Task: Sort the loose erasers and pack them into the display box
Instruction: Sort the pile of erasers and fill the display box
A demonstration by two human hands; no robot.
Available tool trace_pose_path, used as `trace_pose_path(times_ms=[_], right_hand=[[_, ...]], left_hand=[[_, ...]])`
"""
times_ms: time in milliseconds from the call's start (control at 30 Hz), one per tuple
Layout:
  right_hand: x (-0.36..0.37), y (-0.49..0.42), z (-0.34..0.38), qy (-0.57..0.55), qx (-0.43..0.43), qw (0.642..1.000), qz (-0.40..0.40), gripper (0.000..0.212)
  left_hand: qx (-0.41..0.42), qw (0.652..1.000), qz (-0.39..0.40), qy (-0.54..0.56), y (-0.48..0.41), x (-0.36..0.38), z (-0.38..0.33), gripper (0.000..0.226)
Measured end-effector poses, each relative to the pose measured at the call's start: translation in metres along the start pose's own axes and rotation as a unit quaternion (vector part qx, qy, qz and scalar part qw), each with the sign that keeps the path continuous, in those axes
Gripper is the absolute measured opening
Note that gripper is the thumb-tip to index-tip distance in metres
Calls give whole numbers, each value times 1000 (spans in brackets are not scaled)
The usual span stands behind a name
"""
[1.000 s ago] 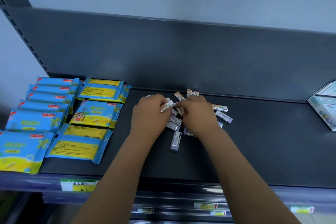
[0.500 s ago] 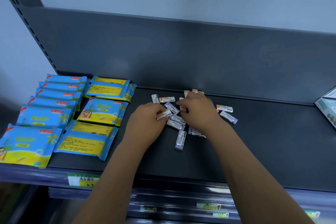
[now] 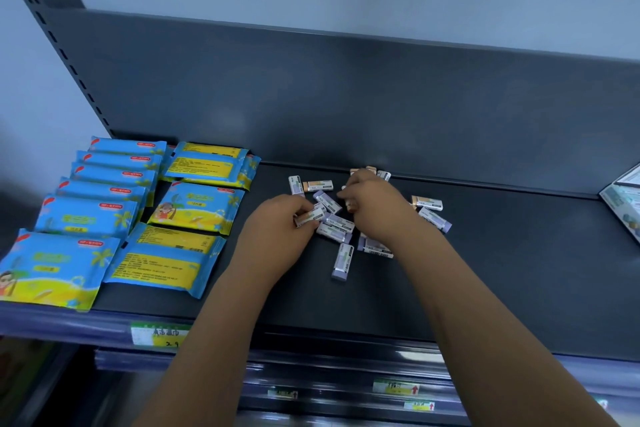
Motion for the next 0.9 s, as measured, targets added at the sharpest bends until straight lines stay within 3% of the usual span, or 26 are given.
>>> trace_pose_path(times_ms=[100,167,633,767,900], right_hand=[[-1,-3,3,28,-11,1000,8,20],[-1,-3,9,43,-29,998,29,13],[-15,8,8,87,-33,995,-38,29],[-9,11,8,67,-43,997,-21,23],[-21,14,1,7,-43,997,-62,18]], left_hand=[[17,1000,-10,-10,3,-2,-1,21],[26,999,-13,-15,5,-2,-2,22],[63,994,-32,-88,10,-3,-16,26],[68,991,-16,-117,10,0,-20,21],[58,991,-17,-120,11,1,-20,18]])
Point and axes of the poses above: each hand's wrist, its own y-axis away from the middle knuckle, its own x-axis out of the palm, z = x × y, the point moved 10 cm from there along -y, towards the middle knuckle
